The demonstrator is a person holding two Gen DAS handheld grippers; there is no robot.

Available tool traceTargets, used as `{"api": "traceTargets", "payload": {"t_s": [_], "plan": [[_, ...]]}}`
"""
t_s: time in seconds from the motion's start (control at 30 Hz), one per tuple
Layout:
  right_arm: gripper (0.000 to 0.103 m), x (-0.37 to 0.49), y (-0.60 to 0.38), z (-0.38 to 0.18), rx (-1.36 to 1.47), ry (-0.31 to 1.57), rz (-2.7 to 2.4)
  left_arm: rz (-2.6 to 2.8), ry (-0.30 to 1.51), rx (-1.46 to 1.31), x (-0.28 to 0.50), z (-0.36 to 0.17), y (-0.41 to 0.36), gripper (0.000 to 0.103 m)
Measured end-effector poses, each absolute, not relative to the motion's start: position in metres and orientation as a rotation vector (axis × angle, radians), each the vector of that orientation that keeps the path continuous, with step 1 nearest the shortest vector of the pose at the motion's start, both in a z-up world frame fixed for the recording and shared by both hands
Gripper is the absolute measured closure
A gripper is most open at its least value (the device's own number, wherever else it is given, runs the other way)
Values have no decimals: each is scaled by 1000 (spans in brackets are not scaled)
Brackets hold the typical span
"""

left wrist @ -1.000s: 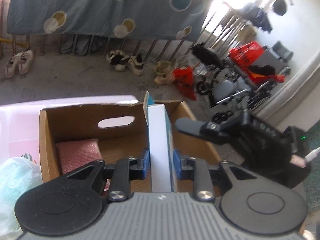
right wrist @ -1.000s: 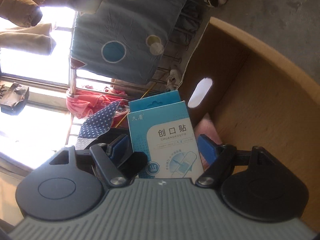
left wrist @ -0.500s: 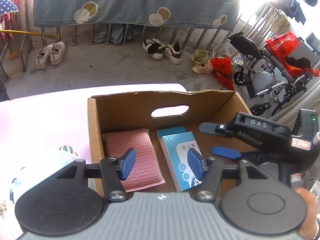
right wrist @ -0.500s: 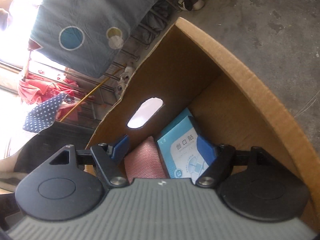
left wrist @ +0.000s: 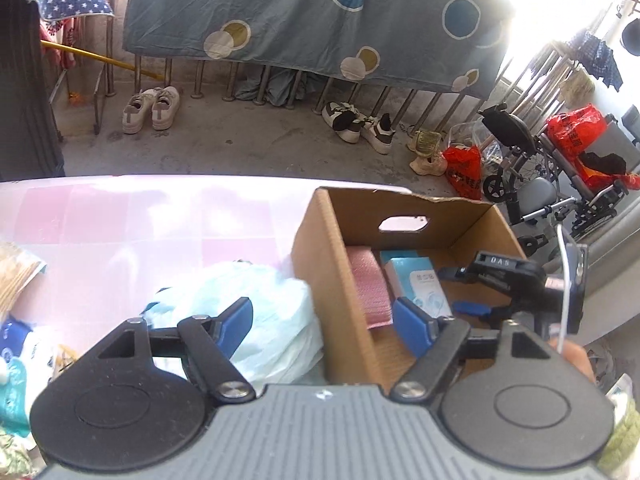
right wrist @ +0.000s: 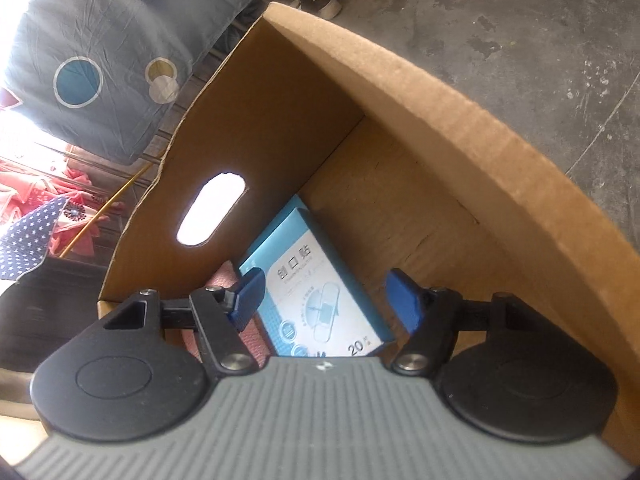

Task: Organize soft objects
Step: 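Release the bandage box beside the pink pad and withdraw the right tool, then lower the right tool onto the clear snack packet and close its fingers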

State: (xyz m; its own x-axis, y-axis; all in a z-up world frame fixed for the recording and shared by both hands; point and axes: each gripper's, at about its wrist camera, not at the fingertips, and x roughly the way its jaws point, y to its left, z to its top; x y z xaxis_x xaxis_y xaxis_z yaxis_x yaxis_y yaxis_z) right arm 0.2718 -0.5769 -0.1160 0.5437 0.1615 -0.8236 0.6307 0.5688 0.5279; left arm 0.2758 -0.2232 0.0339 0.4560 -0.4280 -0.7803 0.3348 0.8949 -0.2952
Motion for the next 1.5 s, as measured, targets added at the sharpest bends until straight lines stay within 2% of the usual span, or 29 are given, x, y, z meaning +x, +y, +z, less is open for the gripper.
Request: {"api": "traceTargets", "payload": {"t_s": [0.07,0.3,0.6,0.87,1.07,1.3,1.5], "plan": [[46,280,-574,-125,966,974,-328,-442,987,-60,263,32,-206,24],[52,314,-536,-134,861,1019,-218,-338,973,67,223,24,-162,19],[45,331,-508,-117,743,1015,-226,-246,896,163,187,28,-133,15],[39,312,-487,-48,654,905,-164,-193,826,202,155,39,-108,12],[34,269,-452,8,618,846,30,-77,782,188,128,33,-62,11],[31,266,-343,39,607,882,318,122,780,150,119,17,4,11],[29,308,-239,31,679,966,525,143,728,185,146,14,27,11]]}}
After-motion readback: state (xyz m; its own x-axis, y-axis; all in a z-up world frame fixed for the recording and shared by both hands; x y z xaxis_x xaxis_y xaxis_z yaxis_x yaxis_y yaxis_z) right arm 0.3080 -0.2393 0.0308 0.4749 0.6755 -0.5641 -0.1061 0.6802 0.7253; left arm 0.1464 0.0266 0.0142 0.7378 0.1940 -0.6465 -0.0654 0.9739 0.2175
